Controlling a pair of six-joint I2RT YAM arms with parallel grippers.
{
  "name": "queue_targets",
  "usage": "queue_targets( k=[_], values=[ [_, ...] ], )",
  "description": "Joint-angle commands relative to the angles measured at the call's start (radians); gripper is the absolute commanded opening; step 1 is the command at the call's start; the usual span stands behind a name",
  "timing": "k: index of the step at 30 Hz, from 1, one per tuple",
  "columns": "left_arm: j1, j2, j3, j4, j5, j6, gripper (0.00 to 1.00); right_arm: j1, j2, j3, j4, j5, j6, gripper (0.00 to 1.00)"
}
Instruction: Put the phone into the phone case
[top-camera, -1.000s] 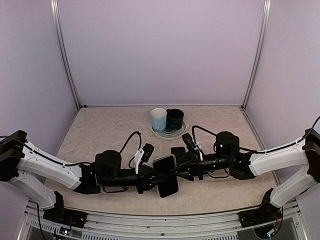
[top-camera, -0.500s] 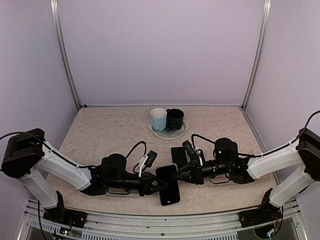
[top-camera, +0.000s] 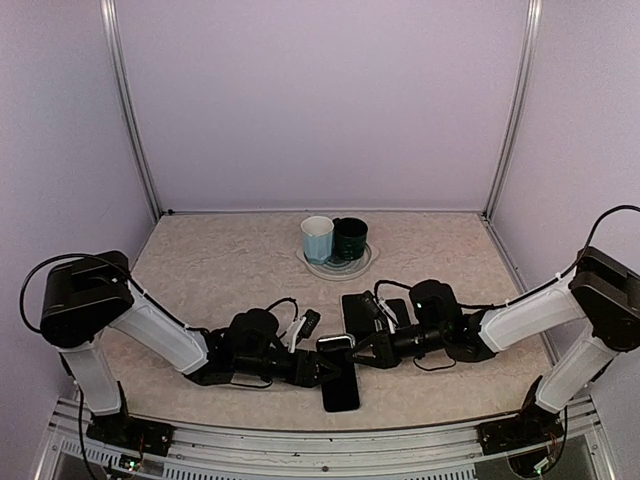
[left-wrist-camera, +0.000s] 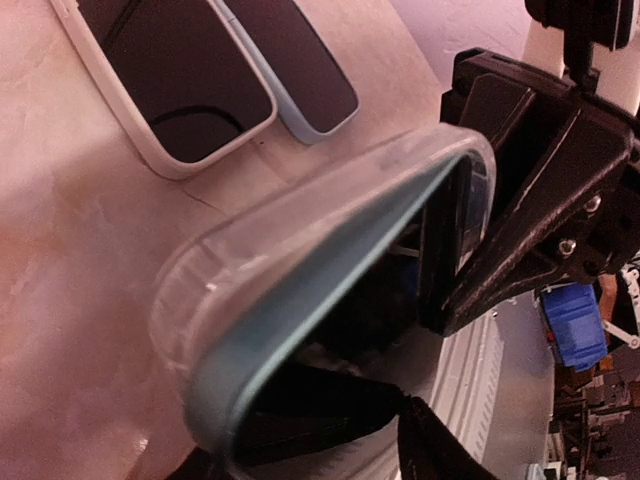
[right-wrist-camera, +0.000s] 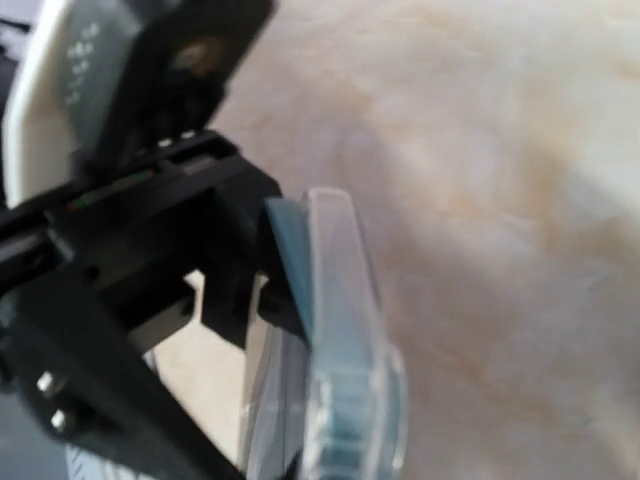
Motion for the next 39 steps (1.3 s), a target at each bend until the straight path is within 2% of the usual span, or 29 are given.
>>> queue_targets(
  k=[1,6,11,14,17,20,26,31,36,39],
  values=[
    [0.012,0.021,0.047,-0.175,-0.103,-0.052,0.57,-0.015,0.05,0.05,-0.095,0.047,-0.006,0.0],
    [0.009,-0.014,0.129,-0.405,-0.228,-0.016,0.68,-0.032,0.055,0.045,-0.144,0.076,-0.005,0.0],
    [0.0,-0.015,0.214,-0.602,-0.299,0.03,0.71,-0.032,0.068,0.068,-0.228,0.102,-0.013,0.0],
    [-0.015,-0.019,0.239,-0.641,-0.34,0.043,0.72,-0.032,0.085,0.091,-0.286,0.126,-0.013,0.17],
    [-0.025,-0.016,0.26,-0.682,-0.38,0.049,0.72,-0.033,0.089,0.12,-0.356,0.157,-0.028,0.28],
    [-0.031,-0.023,0.273,-0.71,-0.415,0.061,0.72,-0.032,0.076,0.15,-0.43,0.206,-0.05,0.43],
    [-0.034,-0.034,0.286,-0.704,-0.43,0.094,0.7,-0.031,0.019,0.203,-0.583,0.326,-0.094,0.56],
    [-0.05,-0.006,0.312,-0.69,-0.381,0.088,0.56,-0.032,-0.011,0.209,-0.612,0.335,-0.095,0.55],
    [-0.073,0.02,0.342,-0.692,-0.394,0.095,0.41,-0.032,-0.03,0.175,-0.558,0.302,-0.065,0.4],
    [-0.078,0.039,0.364,-0.705,-0.397,0.107,0.38,-0.03,-0.001,0.157,-0.496,0.241,-0.042,0.39]
  ],
)
